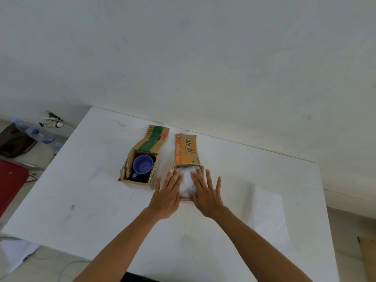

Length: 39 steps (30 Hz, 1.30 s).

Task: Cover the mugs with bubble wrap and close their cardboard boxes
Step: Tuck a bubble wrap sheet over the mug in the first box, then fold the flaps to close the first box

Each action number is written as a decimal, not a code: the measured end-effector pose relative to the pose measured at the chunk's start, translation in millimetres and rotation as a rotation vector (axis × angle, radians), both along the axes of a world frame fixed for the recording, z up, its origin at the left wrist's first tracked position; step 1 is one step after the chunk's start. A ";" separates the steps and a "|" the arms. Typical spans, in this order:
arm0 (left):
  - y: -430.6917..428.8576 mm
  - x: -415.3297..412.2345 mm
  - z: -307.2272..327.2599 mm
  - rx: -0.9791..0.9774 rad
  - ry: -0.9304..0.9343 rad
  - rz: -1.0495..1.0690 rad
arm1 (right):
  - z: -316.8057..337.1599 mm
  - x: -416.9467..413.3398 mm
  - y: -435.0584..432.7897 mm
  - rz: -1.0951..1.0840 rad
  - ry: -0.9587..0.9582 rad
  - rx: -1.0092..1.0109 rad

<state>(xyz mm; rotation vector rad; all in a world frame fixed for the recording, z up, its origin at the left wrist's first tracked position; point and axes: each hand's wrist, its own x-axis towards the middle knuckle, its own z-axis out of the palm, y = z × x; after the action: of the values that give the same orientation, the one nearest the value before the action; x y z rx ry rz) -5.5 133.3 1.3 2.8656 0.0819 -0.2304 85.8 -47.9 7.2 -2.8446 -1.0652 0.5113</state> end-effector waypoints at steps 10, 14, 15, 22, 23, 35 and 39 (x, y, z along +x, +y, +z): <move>10.8 -5.2 -4.8 0.069 -0.021 -0.177 | 3.6 8.9 3.3 -0.089 0.195 0.246; 12.5 -5.5 -2.7 0.080 0.020 -0.186 | 16.5 14.7 11.5 -0.273 0.177 0.433; 12.1 -5.7 -2.3 0.084 0.021 -0.189 | 21.6 18.1 14.9 -0.361 0.171 0.493; 15.1 -5.3 0.7 0.088 -0.015 -0.234 | 36.9 57.7 51.2 -0.715 0.578 0.501; 17.1 -4.5 1.1 0.078 -0.023 -0.237 | 40.5 61.3 52.4 -0.802 0.620 0.574; 8.3 -12.4 -3.0 -0.079 -0.083 -0.313 | 33.4 67.7 4.5 -1.065 0.978 0.938; 3.0 -15.7 2.5 -0.152 -0.078 -0.318 | 34.8 65.4 -5.8 -0.952 0.964 0.925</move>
<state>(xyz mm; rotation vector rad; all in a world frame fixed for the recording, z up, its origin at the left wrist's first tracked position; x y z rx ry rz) -21.2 136.4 3.8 2.7183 -0.3915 -0.1758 151.2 -53.7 42.0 -1.5916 0.2311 0.8145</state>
